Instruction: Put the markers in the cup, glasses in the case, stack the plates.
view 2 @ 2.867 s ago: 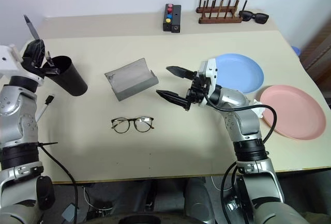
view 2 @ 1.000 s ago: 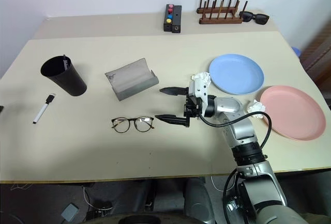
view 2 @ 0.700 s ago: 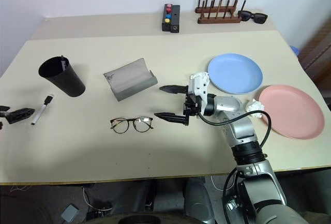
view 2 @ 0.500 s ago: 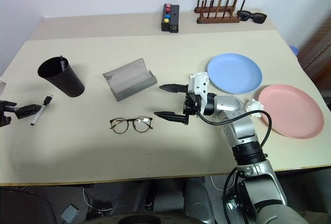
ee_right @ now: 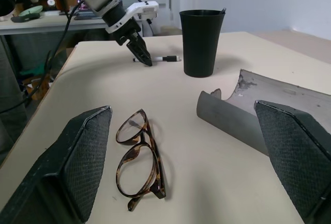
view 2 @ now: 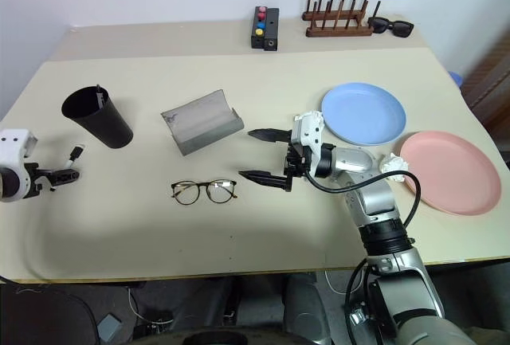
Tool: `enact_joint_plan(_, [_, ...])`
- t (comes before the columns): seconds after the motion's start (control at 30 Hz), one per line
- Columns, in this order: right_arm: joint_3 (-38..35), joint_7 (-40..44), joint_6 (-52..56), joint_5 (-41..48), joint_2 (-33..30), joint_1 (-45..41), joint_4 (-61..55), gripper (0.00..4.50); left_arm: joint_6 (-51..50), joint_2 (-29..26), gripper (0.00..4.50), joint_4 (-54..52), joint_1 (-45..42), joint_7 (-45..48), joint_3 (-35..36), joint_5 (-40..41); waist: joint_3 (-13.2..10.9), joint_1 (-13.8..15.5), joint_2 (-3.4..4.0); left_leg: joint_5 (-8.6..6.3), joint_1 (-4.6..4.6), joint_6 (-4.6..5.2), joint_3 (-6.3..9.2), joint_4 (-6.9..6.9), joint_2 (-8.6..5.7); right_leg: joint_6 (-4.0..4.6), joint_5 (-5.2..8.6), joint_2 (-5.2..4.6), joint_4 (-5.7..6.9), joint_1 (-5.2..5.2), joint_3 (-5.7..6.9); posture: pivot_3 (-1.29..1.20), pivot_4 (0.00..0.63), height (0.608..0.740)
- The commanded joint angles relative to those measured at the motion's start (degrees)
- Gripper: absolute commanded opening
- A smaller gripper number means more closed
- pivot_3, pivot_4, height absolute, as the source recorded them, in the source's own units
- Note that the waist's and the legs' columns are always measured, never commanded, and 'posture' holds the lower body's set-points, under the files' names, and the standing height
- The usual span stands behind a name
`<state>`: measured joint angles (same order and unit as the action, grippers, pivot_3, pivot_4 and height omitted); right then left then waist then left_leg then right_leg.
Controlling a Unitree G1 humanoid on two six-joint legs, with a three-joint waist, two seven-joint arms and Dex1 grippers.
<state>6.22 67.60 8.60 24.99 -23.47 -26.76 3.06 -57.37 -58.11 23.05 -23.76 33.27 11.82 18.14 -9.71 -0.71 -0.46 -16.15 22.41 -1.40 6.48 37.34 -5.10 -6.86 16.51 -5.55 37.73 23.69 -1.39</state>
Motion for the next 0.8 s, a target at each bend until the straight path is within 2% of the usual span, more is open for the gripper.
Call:
enact_joint_plan(0.03, [-1.1,-0.6,0.2,1.0,-0.4,0.1,-3.3,4.50,1.3,0.4,4.44,1.7,-1.9,0.2,-1.4,-1.9,0.0,0.0,-0.01,0.01,0.00,-0.01,0.00,0.01,0.00,0.00,0.00,0.00,0.02,0.00,0.00,0.00,0.150,0.740])
enact_joint_plan(0.1, [-1.1,-0.9,0.4,1.0,-0.5,0.1,-3.5,4.50,1.6,0.6,4.44,2.7,-2.8,0.6,-1.9,-2.5,0.0,0.0,-0.01,0.01,0.00,-0.02,0.01,0.05,-0.01,0.00,0.00,0.00,0.09,0.01,0.00,0.00,0.150,0.740])
enact_joint_plan(0.2, [-1.2,-1.2,0.4,0.9,-0.5,0.2,-3.5,4.50,2.0,0.7,3.63,4.0,-4.0,1.2,-2.7,-3.3,0.0,0.0,-0.01,0.02,-0.01,-0.02,0.01,0.08,-0.02,0.00,0.00,0.01,0.18,0.03,0.00,0.00,0.150,0.740])
enact_joint_plan(0.43, [-1.4,-0.9,-0.6,0.8,-0.6,0.4,-2.4,4.50,1.3,0.7,0.13,4.2,-4.1,2.4,-3.2,-3.8,0.0,-0.4,-0.01,0.03,-0.01,-0.05,-0.02,0.05,-0.01,0.00,0.00,0.00,0.29,0.16,0.00,0.00,0.150,0.740])
enact_joint_plan(0.63, [-1.6,-0.7,-1.6,0.5,-0.4,0.5,-0.9,4.50,-2.4,0.2,0.05,0.1,-0.3,2.4,0.8,-1.8,0.0,-0.5,-0.01,0.03,0.00,-0.05,-0.14,0.02,-0.01,0.00,0.00,-0.02,0.32,0.25,-0.02,0.00,0.150,0.740])
enact_joint_plan(0.8, [-2.3,-1.3,-1.6,1.1,0.3,0.1,-0.3,4.50,-4.2,1.4,0.05,-9.3,7.4,0.5,9.5,0.1,0.0,-0.6,-0.01,0.03,0.01,-0.05,-0.20,0.00,0.00,0.01,0.00,-0.06,0.35,0.39,-0.03,0.00,0.150,0.740])
